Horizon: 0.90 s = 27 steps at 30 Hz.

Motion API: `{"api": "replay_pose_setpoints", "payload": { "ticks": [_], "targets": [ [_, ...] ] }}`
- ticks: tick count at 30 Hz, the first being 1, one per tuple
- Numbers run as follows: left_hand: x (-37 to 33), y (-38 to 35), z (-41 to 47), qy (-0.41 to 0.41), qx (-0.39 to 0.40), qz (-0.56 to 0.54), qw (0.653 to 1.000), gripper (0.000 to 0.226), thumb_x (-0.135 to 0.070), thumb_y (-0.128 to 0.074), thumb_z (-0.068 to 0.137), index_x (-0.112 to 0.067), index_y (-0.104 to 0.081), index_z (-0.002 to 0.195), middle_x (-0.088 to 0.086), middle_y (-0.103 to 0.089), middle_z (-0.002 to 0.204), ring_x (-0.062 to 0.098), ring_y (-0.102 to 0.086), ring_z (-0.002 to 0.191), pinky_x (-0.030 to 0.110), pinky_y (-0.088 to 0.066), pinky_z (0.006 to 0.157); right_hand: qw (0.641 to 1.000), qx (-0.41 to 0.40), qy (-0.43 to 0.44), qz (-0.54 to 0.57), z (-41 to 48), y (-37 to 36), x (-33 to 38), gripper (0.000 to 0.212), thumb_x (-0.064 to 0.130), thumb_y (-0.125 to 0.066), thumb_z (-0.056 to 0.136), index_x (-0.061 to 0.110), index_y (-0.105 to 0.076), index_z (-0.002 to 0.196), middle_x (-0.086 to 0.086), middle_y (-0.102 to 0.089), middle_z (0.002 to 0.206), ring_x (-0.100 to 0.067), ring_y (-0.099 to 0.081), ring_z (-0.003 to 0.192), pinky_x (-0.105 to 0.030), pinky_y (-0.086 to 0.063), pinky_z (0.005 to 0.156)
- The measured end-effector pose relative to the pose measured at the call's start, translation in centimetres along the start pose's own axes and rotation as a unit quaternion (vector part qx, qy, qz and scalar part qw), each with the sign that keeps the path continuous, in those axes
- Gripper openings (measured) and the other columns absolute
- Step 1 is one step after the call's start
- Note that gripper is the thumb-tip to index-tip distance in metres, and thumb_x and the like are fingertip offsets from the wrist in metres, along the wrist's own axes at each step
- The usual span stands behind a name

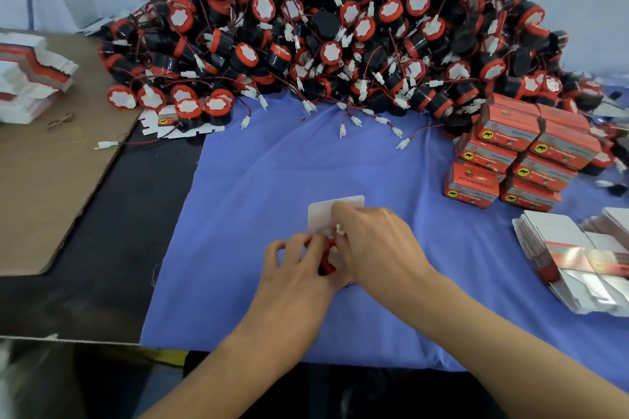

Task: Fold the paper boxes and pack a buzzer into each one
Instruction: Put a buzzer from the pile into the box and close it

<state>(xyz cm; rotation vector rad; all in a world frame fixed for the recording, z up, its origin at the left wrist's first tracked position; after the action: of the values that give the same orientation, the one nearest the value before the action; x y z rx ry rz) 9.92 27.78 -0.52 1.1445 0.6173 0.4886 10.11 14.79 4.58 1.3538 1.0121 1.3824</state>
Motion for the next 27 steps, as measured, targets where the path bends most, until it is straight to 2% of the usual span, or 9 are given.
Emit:
{"api": "replay_pose_setpoints", "payload": {
  "ticks": [2, 4, 6, 8, 10, 14, 19, 23, 27],
  "targets": [
    [0.2, 0.2, -0.2, -0.012, -0.040, -0.010, 0.999, 0.059, -0.021, -0.092, 0.059, -0.048, -0.074, 0.108, -0.007, -0.066, 0.115, 0.023, -0.038, 0.111, 0.040, -0.056, 0.086, 0.999, 0.010, 0.021, 0.032, -0.1, -0.5, 0.1, 0.017, 0.013, -0.054, 0.086, 0.027, -0.044, 0.086, 0.005, -0.047, 0.065, -0.020, -0.047, 0.059, -0.025, -0.022, 0.046],
    [0.7, -0.1, -0.6, -0.033, -0.088, -0.036, 0.995, 0.043, -0.014, -0.070, 0.075, -0.043, -0.078, 0.105, -0.007, -0.068, 0.114, 0.023, -0.040, 0.113, 0.039, -0.054, 0.089, 0.998, 0.024, 0.040, 0.051, -0.4, -0.9, 0.0, 0.021, 0.012, -0.051, 0.088, 0.032, -0.047, 0.090, 0.008, -0.054, 0.073, -0.015, -0.049, 0.059, -0.029, -0.032, 0.048],
    [1.5, -0.5, -1.0, -0.036, -0.101, -0.115, 0.987, 0.042, -0.013, -0.050, 0.089, -0.035, -0.080, 0.108, -0.010, -0.066, 0.118, 0.019, -0.042, 0.120, 0.035, -0.045, 0.099, 0.997, 0.036, 0.059, 0.043, -0.5, -1.3, -0.3, 0.017, 0.017, -0.047, 0.093, 0.030, -0.055, 0.101, 0.012, -0.064, 0.094, -0.021, -0.058, 0.077, -0.037, -0.045, 0.064],
    [2.1, -1.0, -1.3, -0.043, -0.099, -0.166, 0.980, 0.033, -0.009, -0.058, 0.094, -0.027, -0.080, 0.111, -0.009, -0.066, 0.118, 0.016, -0.042, 0.124, 0.025, -0.041, 0.105, 0.995, 0.052, 0.084, 0.014, -0.6, -1.6, -0.6, 0.018, 0.023, -0.042, 0.099, 0.025, -0.057, 0.109, 0.012, -0.064, 0.111, -0.019, -0.058, 0.098, -0.036, -0.043, 0.083],
    [2.2, -1.4, -1.4, -0.051, -0.115, -0.170, 0.977, 0.030, -0.005, -0.065, 0.091, -0.022, -0.080, 0.109, -0.005, -0.068, 0.112, 0.015, -0.041, 0.126, 0.014, -0.035, 0.108, 0.992, 0.069, 0.101, 0.007, -0.9, -1.6, -0.8, 0.022, 0.027, -0.039, 0.104, 0.025, -0.057, 0.116, 0.013, -0.059, 0.118, -0.013, -0.053, 0.109, -0.034, -0.037, 0.092],
    [2.5, -1.9, -1.3, -0.051, -0.151, -0.192, 0.969, 0.022, -0.011, -0.064, 0.096, -0.022, -0.080, 0.108, -0.008, -0.070, 0.110, 0.020, -0.043, 0.123, 0.020, -0.043, 0.101, 0.986, 0.129, 0.105, -0.004, -1.1, -1.6, -0.8, 0.032, 0.036, -0.030, 0.108, 0.032, -0.057, 0.126, 0.016, -0.050, 0.125, -0.007, -0.043, 0.120, -0.034, -0.033, 0.102],
    [2.2, -2.7, -2.4, -0.035, -0.202, -0.233, 0.951, 0.029, -0.006, -0.066, 0.094, -0.029, -0.073, 0.109, -0.016, -0.062, 0.120, 0.013, -0.043, 0.129, 0.018, -0.041, 0.106, 0.987, 0.140, 0.061, 0.059, -0.8, -1.7, -0.4, 0.040, 0.047, -0.029, 0.106, 0.037, -0.068, 0.105, 0.016, -0.051, 0.110, -0.004, -0.042, 0.117, -0.033, -0.030, 0.102],
    [3.0, -2.5, -3.5, 0.026, -0.245, -0.324, 0.913, 0.020, -0.011, -0.066, 0.098, -0.016, -0.080, 0.084, -0.015, -0.072, 0.106, 0.015, -0.060, 0.127, 0.024, -0.048, 0.102, 0.995, 0.078, 0.046, 0.051, -0.7, -2.2, -0.2, 0.026, 0.040, -0.046, 0.102, 0.040, -0.070, 0.110, 0.017, -0.053, 0.112, -0.003, -0.047, 0.112, -0.030, -0.030, 0.099],
    [3.1, -2.0, -3.5, 0.086, -0.259, -0.359, 0.892, 0.016, -0.007, -0.075, 0.086, -0.022, -0.075, 0.093, -0.012, -0.064, 0.120, 0.006, -0.062, 0.124, 0.020, -0.048, 0.101, 0.996, 0.046, 0.046, 0.059, -0.5, -2.2, -0.3, 0.010, 0.037, -0.062, 0.094, 0.036, -0.067, 0.101, 0.017, -0.056, 0.110, -0.007, -0.051, 0.106, -0.029, -0.031, 0.092]
  ]
}}
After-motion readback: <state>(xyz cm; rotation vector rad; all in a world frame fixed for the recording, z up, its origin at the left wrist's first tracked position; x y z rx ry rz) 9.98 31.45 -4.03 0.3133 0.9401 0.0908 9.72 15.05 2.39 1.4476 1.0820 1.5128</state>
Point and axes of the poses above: each hand's wrist, its own z-axis towards the middle knuckle, its own y-axis out of the back of the hand, x = y × z, the point moved 3 cm from there along z, towards the middle knuckle
